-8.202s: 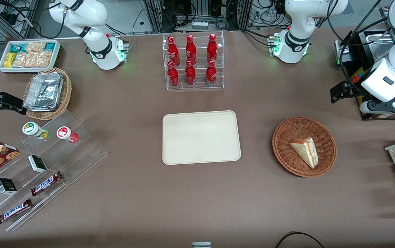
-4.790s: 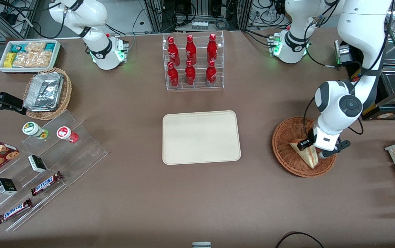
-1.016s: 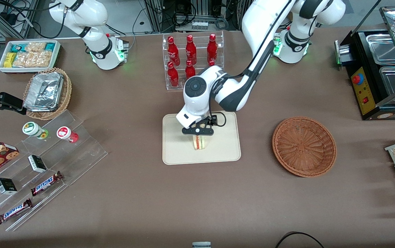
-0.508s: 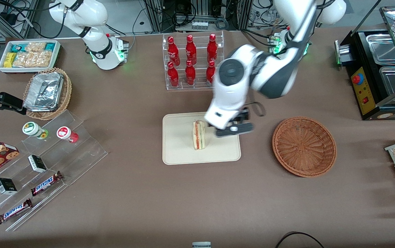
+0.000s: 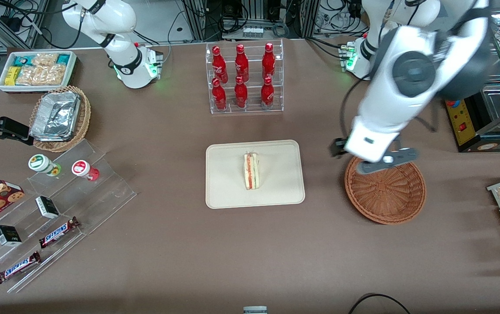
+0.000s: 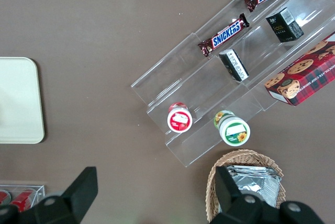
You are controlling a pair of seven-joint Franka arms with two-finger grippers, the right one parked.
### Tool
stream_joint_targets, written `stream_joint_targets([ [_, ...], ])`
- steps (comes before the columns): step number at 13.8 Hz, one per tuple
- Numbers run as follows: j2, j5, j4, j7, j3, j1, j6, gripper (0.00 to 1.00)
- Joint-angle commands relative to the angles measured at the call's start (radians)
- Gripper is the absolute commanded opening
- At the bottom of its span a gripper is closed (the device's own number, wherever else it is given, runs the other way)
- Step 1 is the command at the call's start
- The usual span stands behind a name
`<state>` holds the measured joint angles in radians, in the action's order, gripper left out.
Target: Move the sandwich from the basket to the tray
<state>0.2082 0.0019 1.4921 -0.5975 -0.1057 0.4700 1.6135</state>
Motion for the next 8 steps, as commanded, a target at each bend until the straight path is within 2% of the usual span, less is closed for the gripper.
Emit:
stream_joint_targets([
  [1, -0.075, -0.007, 0.03, 0.119, 0.011, -0.089, -0.062, 1.0],
  [5, -0.156, -0.005, 0.077, 0.307, 0.009, -0.227, -0.092, 1.0],
  [8, -0.19, 0.006, 0.099, 0.366, 0.009, -0.277, -0.09, 1.0],
])
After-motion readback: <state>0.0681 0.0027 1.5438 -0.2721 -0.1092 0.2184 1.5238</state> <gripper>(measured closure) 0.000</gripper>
